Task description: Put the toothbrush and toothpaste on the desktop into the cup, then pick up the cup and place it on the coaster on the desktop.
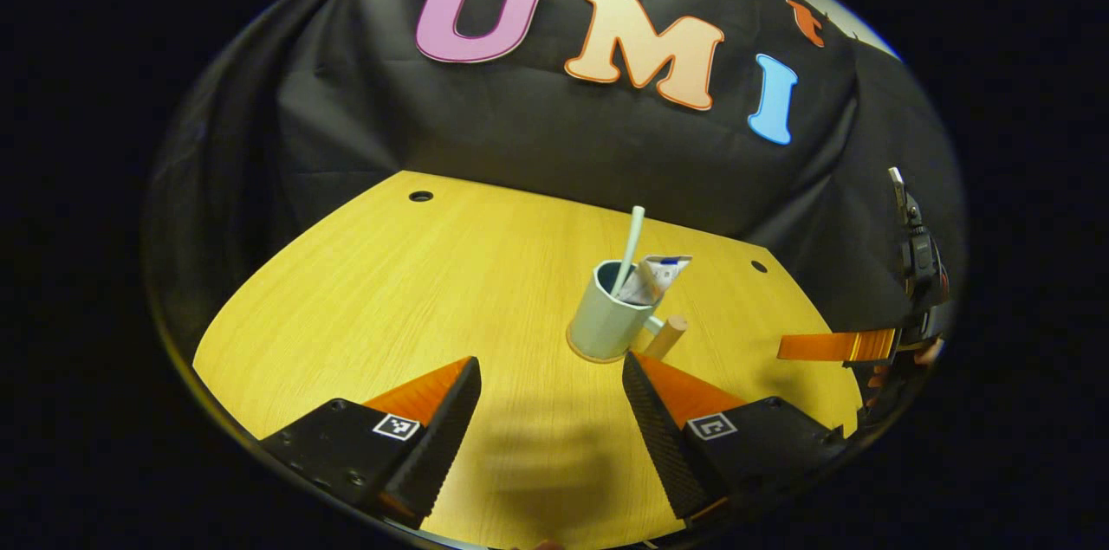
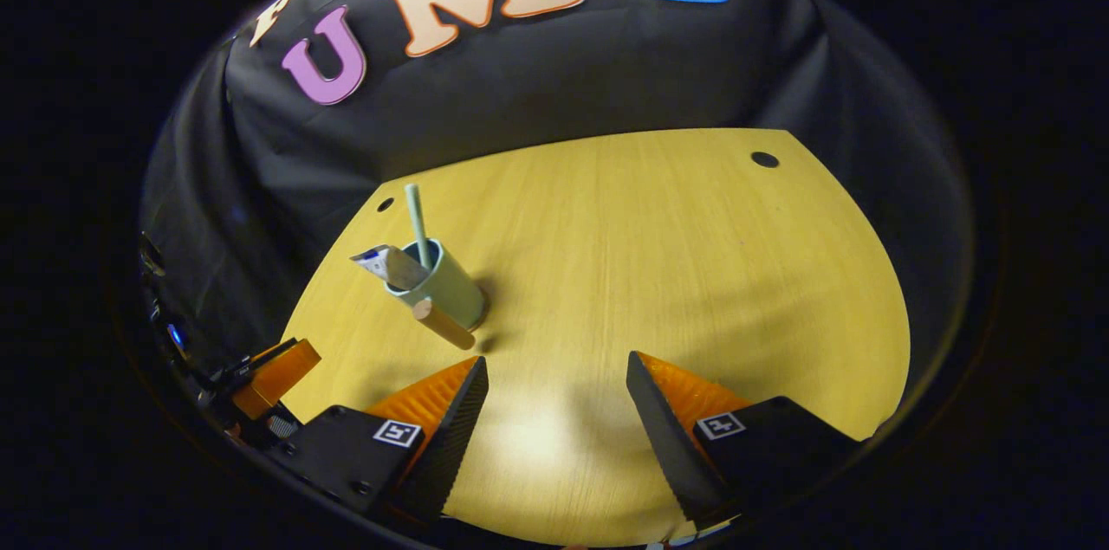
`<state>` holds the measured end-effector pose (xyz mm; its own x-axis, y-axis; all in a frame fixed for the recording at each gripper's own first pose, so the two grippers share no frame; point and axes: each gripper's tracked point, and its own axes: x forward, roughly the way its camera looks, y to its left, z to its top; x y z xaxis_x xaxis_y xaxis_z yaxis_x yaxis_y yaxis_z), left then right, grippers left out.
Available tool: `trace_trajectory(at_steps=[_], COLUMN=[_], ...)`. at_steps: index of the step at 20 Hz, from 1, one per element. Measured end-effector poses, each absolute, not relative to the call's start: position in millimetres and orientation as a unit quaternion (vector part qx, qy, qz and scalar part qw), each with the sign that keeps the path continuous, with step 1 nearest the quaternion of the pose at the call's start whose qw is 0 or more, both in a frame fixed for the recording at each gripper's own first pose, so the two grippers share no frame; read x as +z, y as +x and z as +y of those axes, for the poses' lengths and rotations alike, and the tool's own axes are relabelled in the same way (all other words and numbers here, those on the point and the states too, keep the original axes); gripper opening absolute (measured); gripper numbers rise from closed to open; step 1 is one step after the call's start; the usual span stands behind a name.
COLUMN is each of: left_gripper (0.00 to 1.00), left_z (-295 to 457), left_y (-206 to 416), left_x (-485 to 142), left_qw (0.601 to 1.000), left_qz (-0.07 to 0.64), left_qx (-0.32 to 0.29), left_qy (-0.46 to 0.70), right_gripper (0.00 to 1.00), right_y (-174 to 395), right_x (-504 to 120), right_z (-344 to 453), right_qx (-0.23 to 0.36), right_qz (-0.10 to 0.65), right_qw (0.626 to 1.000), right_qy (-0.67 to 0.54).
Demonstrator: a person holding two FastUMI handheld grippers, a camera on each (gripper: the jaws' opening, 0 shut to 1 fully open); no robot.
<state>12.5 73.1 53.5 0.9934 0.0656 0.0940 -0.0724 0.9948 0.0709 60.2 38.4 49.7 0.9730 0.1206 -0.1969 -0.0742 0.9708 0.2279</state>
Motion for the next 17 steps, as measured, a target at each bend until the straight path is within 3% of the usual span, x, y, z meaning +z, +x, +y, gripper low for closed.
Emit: trace_trajectory(at_steps=[4,6,17], left_gripper=[0.95,0.95,0.95], left_z=[57,52,40], left_y=[21,24,28], left_x=[47,45,38], left_qw=[0.999,0.999,0.998], left_qz=[-0.032,-0.026,-0.006], left_qx=[0.006,0.001,-0.024], left_qy=[0.041,0.047,0.066], right_gripper=[0.95,0.99,0.95], right_y=[52,47,30], right_x=[34,30,33], right_z=[17,10,-4], right_qx=[0.025,0.016,-0.005], right_qz=[0.104,0.102,0.078], right_qw=[0.984,0.984,0.986], right_qy=[0.140,0.142,0.148])
